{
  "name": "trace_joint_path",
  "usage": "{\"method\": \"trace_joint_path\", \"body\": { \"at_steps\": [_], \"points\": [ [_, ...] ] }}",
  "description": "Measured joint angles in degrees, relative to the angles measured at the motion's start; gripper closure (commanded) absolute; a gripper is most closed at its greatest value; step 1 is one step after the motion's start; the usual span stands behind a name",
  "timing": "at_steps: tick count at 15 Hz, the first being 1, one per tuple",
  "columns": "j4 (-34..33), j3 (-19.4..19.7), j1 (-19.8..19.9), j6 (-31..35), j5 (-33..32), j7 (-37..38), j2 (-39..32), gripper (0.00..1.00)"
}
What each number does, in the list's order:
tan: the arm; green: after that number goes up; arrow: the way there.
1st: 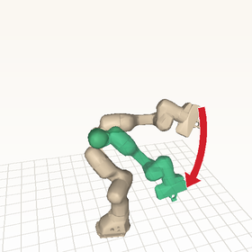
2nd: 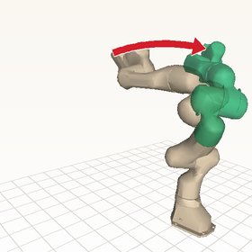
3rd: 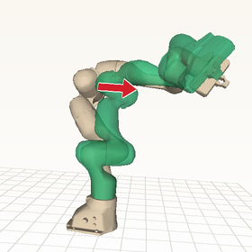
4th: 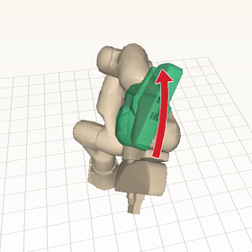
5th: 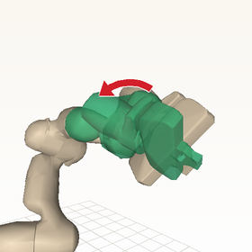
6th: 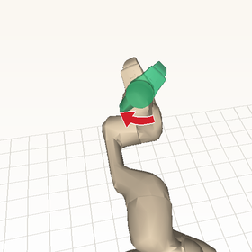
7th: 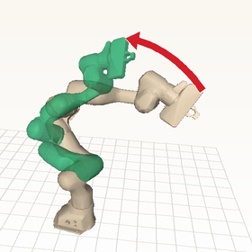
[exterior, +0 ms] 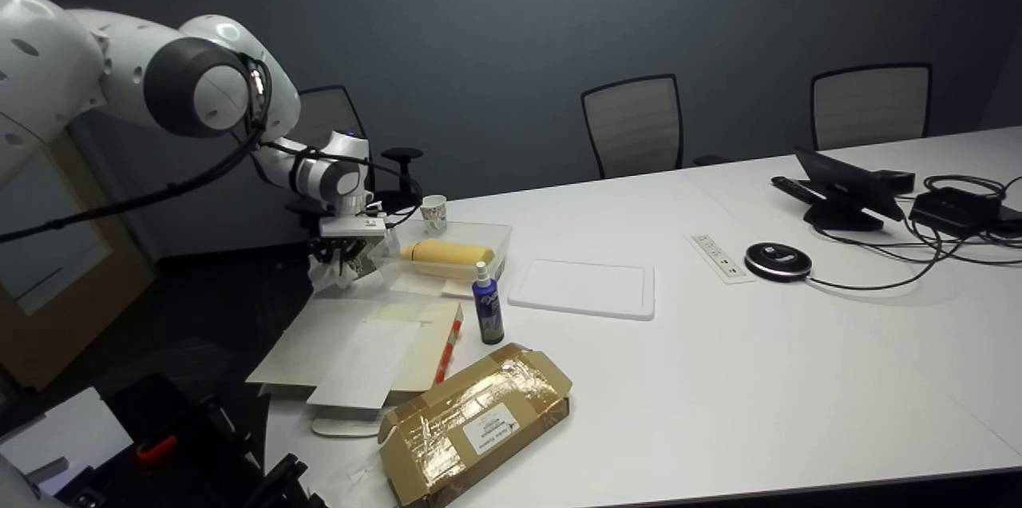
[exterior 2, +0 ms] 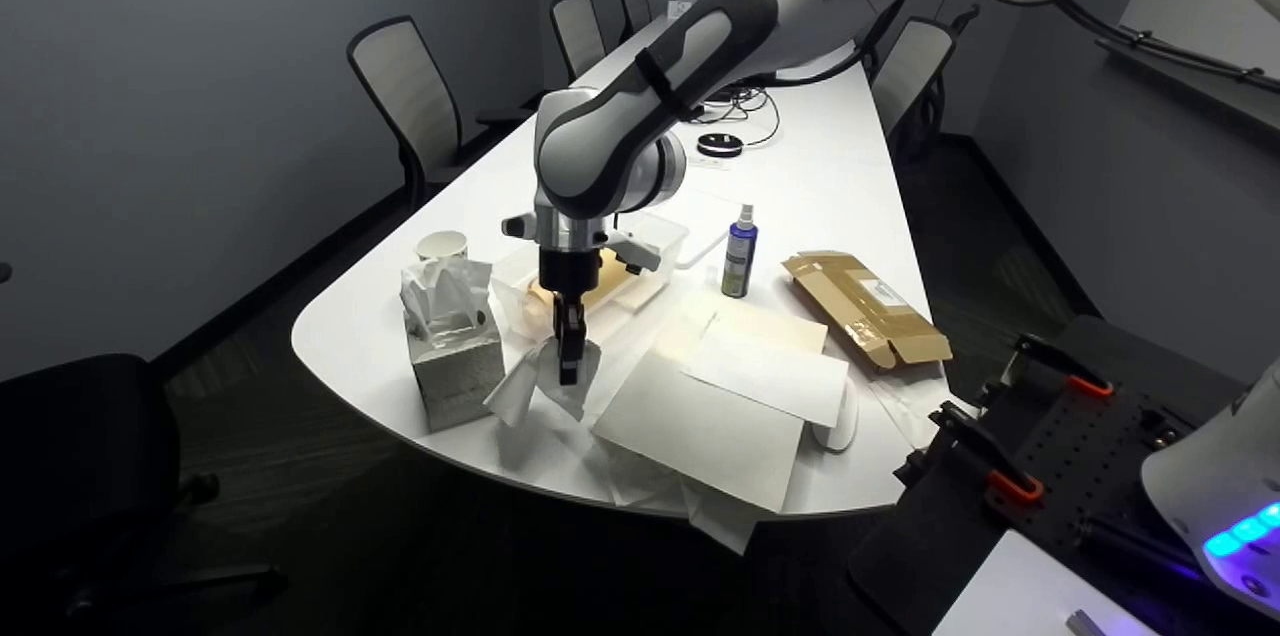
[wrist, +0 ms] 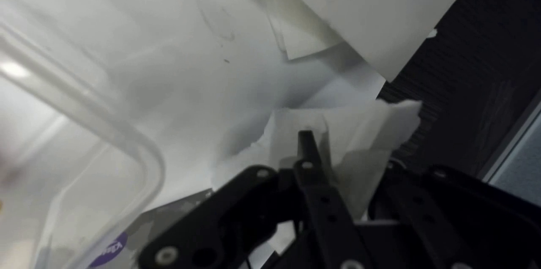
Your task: Use the towel to wipe the table
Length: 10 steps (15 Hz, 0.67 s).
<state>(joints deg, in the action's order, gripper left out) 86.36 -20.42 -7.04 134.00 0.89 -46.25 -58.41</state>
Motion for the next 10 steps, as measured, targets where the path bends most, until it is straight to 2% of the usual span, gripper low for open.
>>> {"method": "trace_joint_path", "body": {
  "at_steps": [5, 6, 10],
  "points": [
    [-0.81, -1.54, 1.74, -0.34, 0.06, -4.55, 0.35, 0.05],
    [-0.82, -2.15, 2.41, -0.61, 0.14, -5.65, 0.60, 0.01],
    [-0.72, -2.95, 4.54, -1.30, 0.50, -7.18, 2.78, 0.00]
  ]
}}
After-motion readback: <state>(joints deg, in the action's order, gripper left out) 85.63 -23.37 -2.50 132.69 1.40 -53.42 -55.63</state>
